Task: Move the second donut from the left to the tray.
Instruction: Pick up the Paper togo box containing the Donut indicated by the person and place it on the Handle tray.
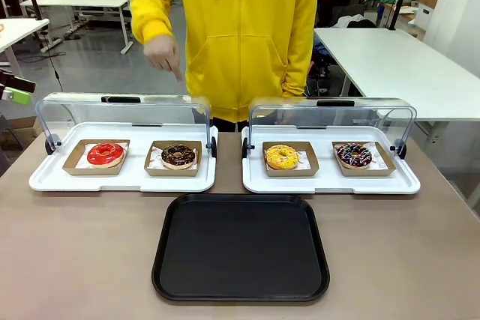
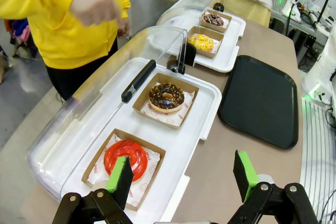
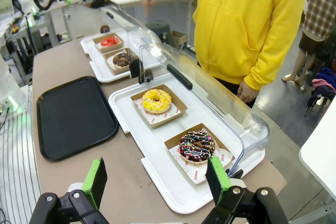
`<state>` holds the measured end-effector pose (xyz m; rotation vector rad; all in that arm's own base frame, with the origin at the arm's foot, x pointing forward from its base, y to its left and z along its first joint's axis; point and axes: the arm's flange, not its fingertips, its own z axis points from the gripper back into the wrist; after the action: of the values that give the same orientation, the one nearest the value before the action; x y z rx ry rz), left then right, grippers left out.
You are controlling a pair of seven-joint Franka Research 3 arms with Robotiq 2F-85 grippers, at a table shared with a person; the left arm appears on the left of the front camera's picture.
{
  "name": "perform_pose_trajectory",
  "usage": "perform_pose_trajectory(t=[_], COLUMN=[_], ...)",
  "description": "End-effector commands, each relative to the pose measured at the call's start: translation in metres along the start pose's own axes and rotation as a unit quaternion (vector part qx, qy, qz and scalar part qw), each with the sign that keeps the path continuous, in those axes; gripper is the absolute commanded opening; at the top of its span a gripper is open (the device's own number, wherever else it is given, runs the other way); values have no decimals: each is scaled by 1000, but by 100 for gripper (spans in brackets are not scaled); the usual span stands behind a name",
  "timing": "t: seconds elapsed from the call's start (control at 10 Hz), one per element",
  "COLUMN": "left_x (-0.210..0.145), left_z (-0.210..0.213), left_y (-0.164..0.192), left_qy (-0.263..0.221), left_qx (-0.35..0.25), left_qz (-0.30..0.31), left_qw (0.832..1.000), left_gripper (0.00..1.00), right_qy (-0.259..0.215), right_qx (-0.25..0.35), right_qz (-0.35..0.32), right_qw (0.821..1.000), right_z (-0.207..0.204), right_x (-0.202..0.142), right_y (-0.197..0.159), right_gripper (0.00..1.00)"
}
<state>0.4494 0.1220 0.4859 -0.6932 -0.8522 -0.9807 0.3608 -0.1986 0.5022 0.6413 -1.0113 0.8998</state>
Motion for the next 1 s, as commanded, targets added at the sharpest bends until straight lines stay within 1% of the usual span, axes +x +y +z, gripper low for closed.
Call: perform_pose_trajectory(t=[0.0, 0.9], left_x=[1, 1], left_z=[0, 0], left_y=[-1, -1], left_qy=[4, 4], left_qx=[-2, -2], left_qz=[0, 0], left_qw=[1000, 1000], left_gripper=[100, 100], right_qy=[-10, -10], right_qx=[-1, -1], right_qz=[4, 4], right_qw=[1000, 1000], right_z=[0, 0], right_x=[2, 2], right_y=[-2, -2], right_gripper=[100, 100])
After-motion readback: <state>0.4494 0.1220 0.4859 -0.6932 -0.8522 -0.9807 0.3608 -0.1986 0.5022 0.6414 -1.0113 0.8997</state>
